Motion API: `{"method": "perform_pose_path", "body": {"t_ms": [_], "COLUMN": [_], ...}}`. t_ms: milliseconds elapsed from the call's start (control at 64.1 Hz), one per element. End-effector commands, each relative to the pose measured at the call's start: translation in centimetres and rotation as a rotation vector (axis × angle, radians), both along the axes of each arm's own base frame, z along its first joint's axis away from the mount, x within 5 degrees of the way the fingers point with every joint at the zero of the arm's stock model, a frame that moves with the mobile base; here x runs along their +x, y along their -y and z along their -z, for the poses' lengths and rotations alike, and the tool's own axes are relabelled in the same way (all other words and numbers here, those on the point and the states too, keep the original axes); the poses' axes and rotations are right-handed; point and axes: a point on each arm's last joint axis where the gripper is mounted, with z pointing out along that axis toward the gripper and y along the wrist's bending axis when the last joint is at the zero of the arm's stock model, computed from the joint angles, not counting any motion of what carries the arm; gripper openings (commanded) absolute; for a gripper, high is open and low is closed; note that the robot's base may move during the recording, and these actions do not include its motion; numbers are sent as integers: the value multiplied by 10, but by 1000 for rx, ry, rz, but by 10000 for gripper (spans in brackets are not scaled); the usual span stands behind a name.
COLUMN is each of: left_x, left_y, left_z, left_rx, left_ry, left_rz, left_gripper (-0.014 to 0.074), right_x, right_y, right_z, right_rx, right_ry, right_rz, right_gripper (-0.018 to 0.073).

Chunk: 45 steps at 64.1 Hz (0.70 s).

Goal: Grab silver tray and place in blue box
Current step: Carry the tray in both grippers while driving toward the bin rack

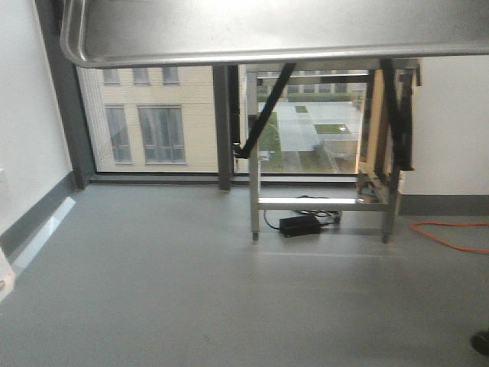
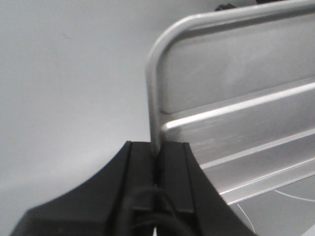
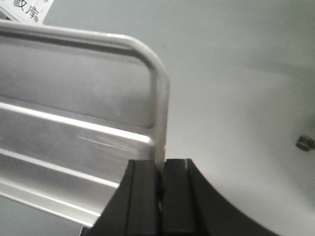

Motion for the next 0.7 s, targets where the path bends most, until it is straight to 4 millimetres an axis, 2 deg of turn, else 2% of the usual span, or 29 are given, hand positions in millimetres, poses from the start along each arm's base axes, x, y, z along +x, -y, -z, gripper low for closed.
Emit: {"method": "perform_pose_path", "body": {"t_ms": [0,687], "left_x": [-3,-3], "left_y": [-7,-7], "left_z": [-14,-14], "left_rx": [-1,-1], "left_ry": [71,71], "left_rz": [9,9], "left_gripper": [-104,-104], "right_x": [2,2], "right_y": [6,6], "right_z": [-16,-16], "right_rx": [-9,-9], "right_ry": [114,114], "right_rz": [5,5], "right_gripper": [57,57]}}
